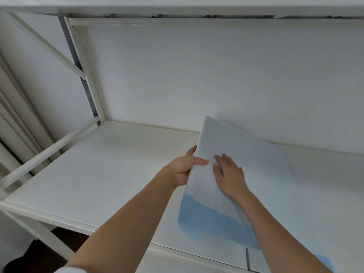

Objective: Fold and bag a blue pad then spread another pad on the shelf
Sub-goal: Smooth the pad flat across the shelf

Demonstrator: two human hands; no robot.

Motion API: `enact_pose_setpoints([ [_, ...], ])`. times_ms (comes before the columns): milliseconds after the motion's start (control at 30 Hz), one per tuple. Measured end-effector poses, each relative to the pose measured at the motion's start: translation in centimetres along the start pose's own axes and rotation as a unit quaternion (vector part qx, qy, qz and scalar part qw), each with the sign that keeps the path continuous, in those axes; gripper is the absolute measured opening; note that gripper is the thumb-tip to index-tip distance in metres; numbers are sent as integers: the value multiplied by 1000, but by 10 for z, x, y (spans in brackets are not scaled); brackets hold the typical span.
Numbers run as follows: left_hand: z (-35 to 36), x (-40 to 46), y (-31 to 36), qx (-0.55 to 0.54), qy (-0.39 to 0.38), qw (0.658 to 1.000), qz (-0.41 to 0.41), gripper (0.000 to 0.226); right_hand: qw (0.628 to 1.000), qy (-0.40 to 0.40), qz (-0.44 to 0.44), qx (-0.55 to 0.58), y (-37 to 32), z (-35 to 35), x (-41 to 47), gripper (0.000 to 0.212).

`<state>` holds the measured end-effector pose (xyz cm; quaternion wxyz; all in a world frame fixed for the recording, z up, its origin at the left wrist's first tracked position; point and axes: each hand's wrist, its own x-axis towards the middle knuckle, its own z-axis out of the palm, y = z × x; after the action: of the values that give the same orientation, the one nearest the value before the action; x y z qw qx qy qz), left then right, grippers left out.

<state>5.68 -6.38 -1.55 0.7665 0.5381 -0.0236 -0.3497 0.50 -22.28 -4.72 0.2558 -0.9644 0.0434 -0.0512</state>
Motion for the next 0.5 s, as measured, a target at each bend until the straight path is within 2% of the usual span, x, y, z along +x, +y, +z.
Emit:
enact_pose_setpoints([
  [67, -1, -1, -4, 24, 0, 999, -21, 82, 1000, -10, 2, -4, 1, 1, 1, 47],
  [200, -1, -9, -11, 37, -13, 997, -60, 37, 1000, -21, 1, -13, 0, 5, 0, 48],
  [367, -11, -11, -26, 31, 27, 997, -64, 42, 998, -48, 1, -35, 1, 16, -3, 49],
  [500, -19, -10, -35, 29, 48, 995, -79, 35, 997, -60, -2, -53, 1, 23, -5, 49],
])
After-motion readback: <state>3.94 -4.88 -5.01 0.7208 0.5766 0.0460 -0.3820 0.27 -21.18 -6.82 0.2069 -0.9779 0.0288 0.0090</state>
